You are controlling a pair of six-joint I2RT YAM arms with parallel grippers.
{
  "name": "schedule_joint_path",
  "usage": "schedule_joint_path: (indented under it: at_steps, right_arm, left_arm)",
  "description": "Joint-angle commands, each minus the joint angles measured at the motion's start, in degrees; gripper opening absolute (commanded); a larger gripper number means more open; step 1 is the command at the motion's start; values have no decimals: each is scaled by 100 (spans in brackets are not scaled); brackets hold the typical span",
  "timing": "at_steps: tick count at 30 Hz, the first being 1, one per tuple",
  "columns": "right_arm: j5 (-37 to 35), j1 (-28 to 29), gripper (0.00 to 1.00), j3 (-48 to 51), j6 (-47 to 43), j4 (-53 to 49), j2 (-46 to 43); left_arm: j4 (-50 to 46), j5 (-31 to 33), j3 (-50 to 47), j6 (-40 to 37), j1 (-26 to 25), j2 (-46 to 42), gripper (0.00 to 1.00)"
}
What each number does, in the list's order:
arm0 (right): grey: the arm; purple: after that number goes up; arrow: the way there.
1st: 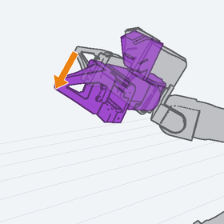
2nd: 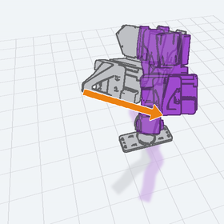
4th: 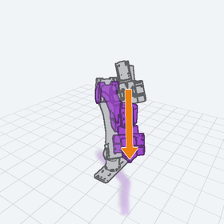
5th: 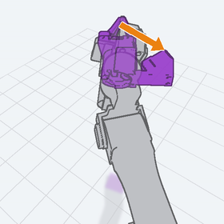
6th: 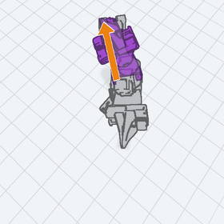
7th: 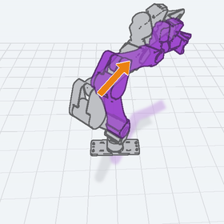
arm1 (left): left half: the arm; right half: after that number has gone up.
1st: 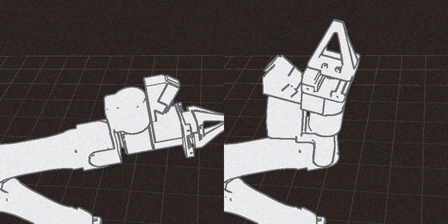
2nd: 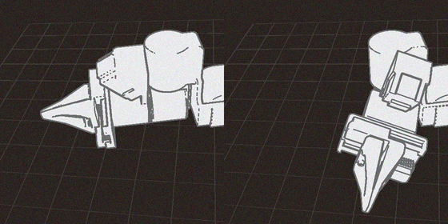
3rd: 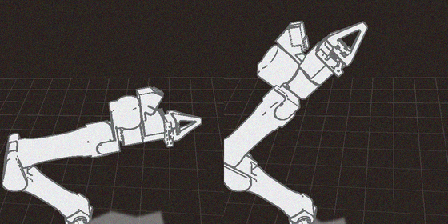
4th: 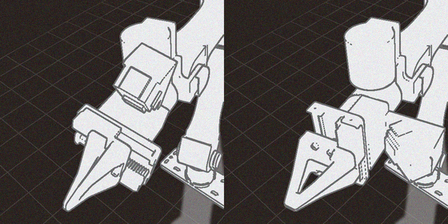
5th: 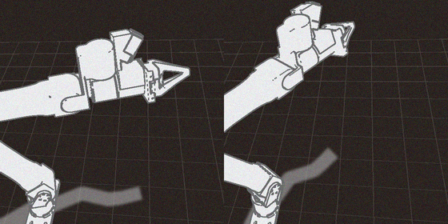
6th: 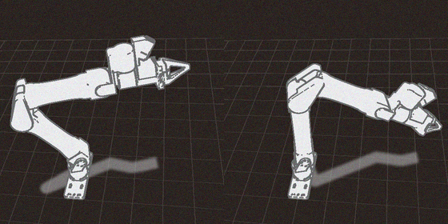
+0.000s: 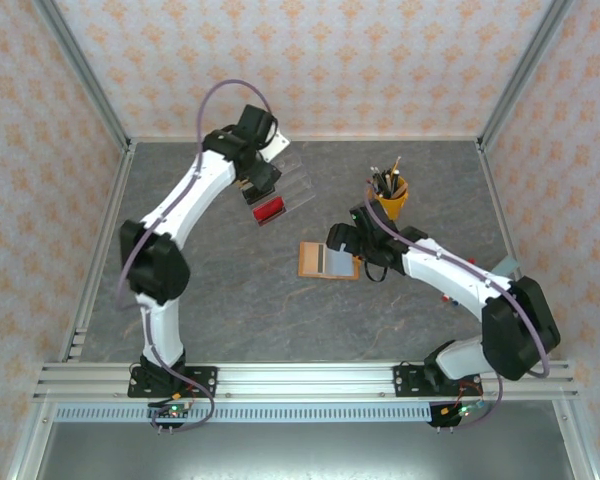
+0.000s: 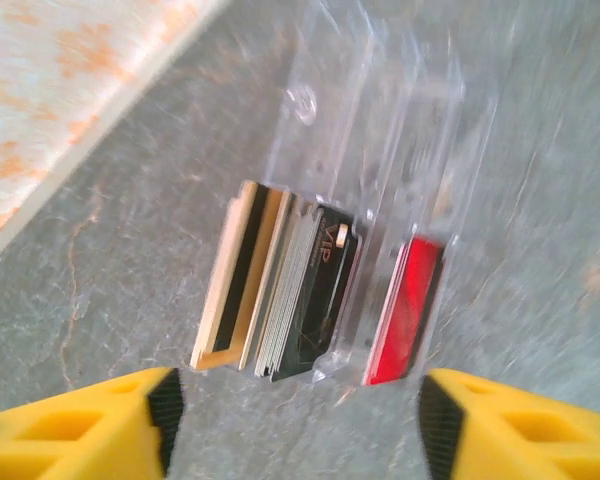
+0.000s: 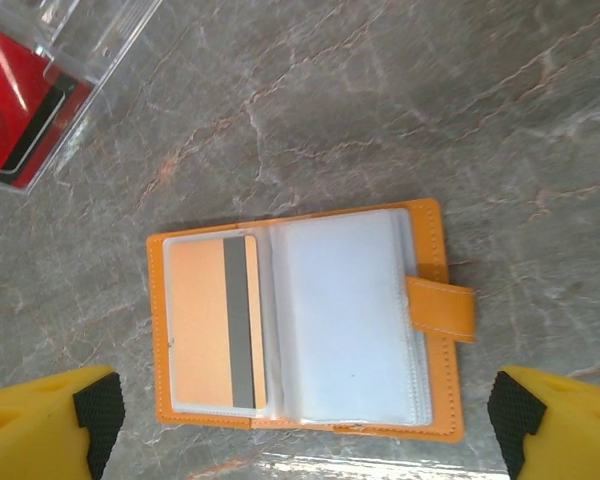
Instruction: Take the credit cards out of the card holder
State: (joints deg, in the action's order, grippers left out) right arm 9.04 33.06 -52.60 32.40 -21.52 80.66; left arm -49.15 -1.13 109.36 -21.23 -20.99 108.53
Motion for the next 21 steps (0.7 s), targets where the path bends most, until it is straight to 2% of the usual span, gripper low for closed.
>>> schedule_joint_path:
  at_steps: [1,6,10,12,16,21]
  right_arm:
    - [549,-26,92,-164,26,208,255]
    - [1450,-26,80,-179,176,728,771]
    - [1887,-28,67,-188,358,1148,1122]
    - [2003,-23,57,-224,387,1264,1272]
    - [2012,-27,43,-307,390,1299,1507]
    - [1867,-26,35,-395,391,1245,1753]
  left_arm:
    - [931,-290,-752,1321,-21,-758,75]
    - [1166,178,-1722,3110,-19,-1291,85]
    - [1594,-246,-2641,4041,-19,-1579,93]
    - [1794,-498,-3065,4352,-20,-1726,95]
    - [2246,-1094,-3851,4889,-17,-1935,92]
    - [2688,-2086,-4491,5516,-69,-1788,81]
